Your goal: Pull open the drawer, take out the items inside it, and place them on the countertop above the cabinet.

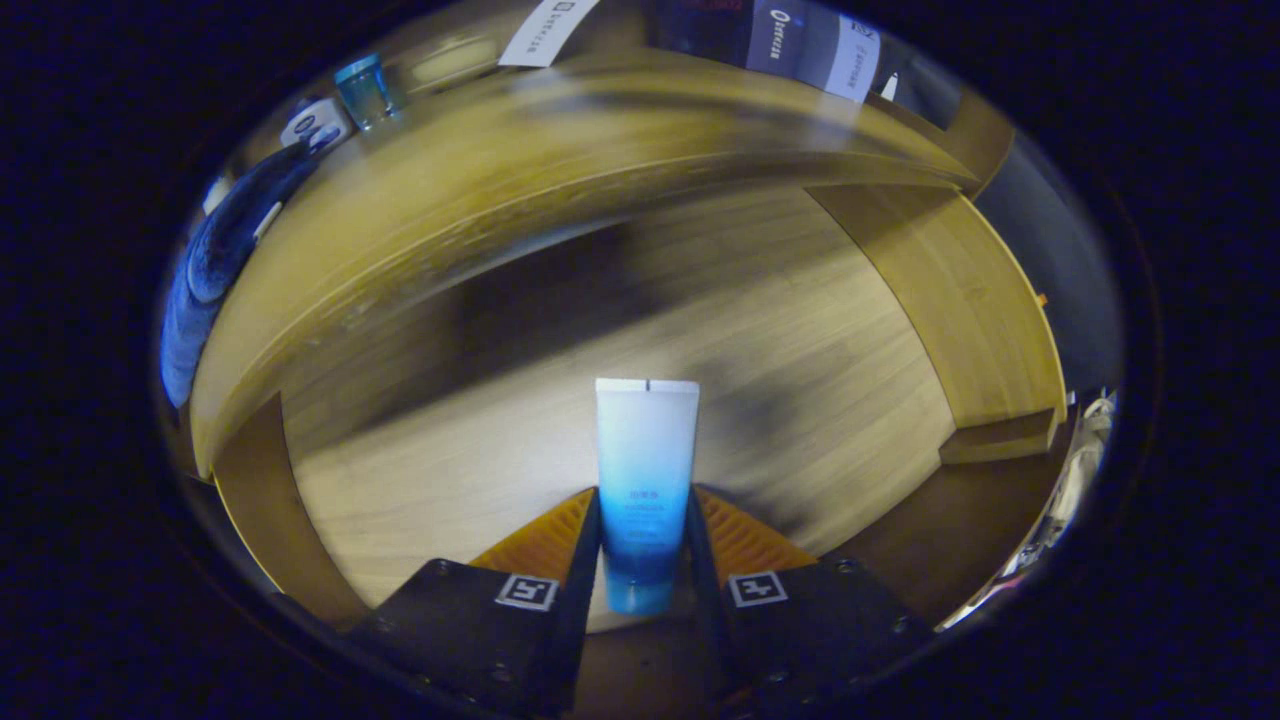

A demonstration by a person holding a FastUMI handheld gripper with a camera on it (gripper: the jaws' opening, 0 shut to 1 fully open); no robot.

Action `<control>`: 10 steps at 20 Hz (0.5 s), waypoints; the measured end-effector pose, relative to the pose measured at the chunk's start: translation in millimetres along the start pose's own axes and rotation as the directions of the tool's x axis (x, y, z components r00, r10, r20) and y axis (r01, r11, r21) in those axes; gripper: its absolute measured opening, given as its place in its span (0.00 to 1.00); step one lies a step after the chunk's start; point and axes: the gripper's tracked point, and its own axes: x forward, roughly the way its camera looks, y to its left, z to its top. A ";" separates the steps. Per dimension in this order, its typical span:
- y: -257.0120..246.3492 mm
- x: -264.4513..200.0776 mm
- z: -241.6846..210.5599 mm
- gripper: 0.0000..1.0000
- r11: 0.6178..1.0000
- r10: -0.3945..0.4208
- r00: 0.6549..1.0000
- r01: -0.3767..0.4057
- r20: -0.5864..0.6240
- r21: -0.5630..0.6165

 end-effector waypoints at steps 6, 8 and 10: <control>-4.5 -5.2 7.2 0.35 0.998 -0.033 0.995 0.038 0.092 -0.047; -0.8 -16.1 16.5 0.35 0.998 -0.035 0.988 0.043 0.152 -0.049; 2.0 -33.0 23.9 0.35 0.997 -0.041 0.979 0.053 0.199 -0.056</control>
